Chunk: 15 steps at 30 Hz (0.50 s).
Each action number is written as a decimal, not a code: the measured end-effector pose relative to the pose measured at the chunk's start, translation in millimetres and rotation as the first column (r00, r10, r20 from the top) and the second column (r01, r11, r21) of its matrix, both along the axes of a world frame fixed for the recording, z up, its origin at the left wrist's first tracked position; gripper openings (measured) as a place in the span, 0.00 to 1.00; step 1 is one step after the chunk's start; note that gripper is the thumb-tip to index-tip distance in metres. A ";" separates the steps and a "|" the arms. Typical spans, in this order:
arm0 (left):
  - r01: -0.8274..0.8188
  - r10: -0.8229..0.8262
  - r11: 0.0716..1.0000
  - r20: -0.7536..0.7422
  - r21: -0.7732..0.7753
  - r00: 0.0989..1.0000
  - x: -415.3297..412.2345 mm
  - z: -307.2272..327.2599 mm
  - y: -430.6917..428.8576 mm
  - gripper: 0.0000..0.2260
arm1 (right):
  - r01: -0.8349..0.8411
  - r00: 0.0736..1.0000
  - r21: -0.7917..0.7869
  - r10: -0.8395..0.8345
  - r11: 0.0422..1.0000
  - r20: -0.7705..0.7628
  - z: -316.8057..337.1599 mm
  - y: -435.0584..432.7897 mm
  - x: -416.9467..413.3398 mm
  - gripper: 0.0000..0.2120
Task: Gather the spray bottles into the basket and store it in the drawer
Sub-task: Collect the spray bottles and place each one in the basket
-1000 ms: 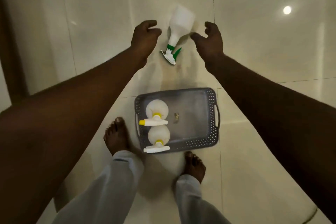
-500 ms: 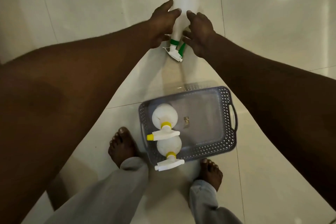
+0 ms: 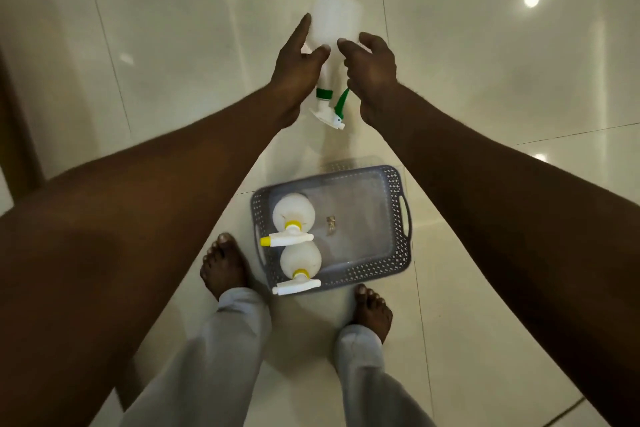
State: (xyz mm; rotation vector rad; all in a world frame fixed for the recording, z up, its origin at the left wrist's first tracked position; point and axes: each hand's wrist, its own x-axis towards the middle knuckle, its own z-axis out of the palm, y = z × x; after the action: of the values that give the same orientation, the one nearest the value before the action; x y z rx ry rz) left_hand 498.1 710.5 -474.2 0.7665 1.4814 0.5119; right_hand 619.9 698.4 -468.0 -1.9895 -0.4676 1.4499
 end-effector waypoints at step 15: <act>-0.375 0.425 0.884 0.149 -0.280 0.893 34.2 54.8 -143.9 0.35 | -0.225 0.974 -0.238 0.222 0.945 -0.038 64.4 -96.3 42.3 0.33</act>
State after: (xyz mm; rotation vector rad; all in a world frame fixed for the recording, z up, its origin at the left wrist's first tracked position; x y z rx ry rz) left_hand 532.3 566.6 -419.5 0.1969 1.4763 0.6844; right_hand 662.2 602.1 -403.6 -2.1727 -0.5492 1.7274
